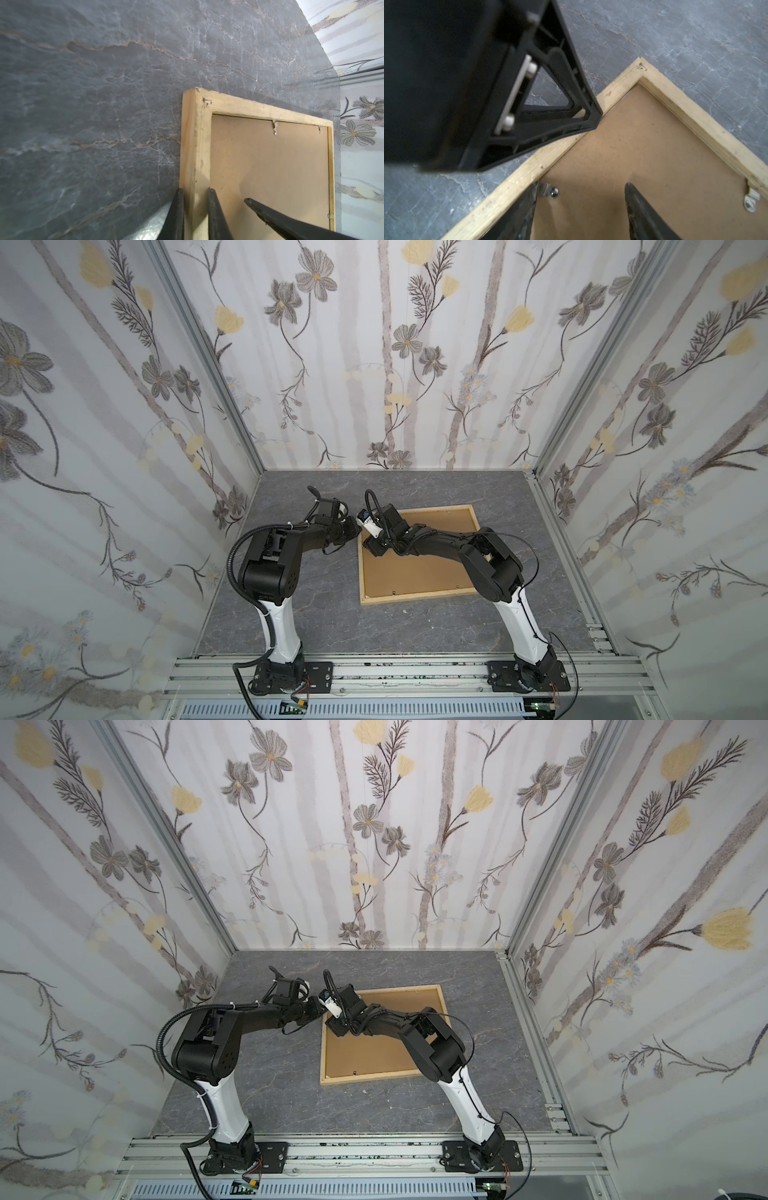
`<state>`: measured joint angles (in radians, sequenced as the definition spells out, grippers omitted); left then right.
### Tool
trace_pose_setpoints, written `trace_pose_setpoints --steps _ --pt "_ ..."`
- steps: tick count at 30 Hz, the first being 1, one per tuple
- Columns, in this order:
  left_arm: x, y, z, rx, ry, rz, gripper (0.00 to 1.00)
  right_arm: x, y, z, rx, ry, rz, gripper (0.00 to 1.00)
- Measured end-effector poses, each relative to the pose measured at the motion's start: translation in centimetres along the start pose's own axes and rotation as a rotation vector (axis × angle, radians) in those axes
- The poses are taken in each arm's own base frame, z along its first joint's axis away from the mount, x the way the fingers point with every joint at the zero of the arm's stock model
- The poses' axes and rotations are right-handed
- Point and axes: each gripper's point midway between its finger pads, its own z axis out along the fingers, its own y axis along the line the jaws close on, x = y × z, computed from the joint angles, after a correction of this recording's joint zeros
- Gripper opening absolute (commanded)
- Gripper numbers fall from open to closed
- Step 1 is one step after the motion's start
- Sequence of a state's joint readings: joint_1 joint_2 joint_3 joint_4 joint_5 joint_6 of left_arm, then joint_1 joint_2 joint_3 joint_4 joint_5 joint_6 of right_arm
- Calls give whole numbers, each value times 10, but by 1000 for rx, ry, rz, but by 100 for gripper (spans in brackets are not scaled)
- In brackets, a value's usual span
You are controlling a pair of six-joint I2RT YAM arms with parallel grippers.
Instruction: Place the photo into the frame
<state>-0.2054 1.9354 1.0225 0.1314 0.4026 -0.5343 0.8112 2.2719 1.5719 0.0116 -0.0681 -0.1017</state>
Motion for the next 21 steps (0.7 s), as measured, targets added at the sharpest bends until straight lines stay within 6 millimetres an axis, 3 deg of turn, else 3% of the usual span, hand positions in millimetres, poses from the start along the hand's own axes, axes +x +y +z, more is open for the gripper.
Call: trace_pose_setpoints --steps 5,14,18,21 --pt "1 1 0 1 -5 2 0 -1 -4 1 25 -19 44 67" --pt "-1 -1 -1 2 -10 4 0 -3 5 -7 60 -37 32 69" --pt "-2 -1 -1 -4 -5 4 2 -3 25 -31 -12 -15 8 73" --pt "-2 -1 -1 -8 1 2 5 -29 28 -59 -35 -77 6 77"
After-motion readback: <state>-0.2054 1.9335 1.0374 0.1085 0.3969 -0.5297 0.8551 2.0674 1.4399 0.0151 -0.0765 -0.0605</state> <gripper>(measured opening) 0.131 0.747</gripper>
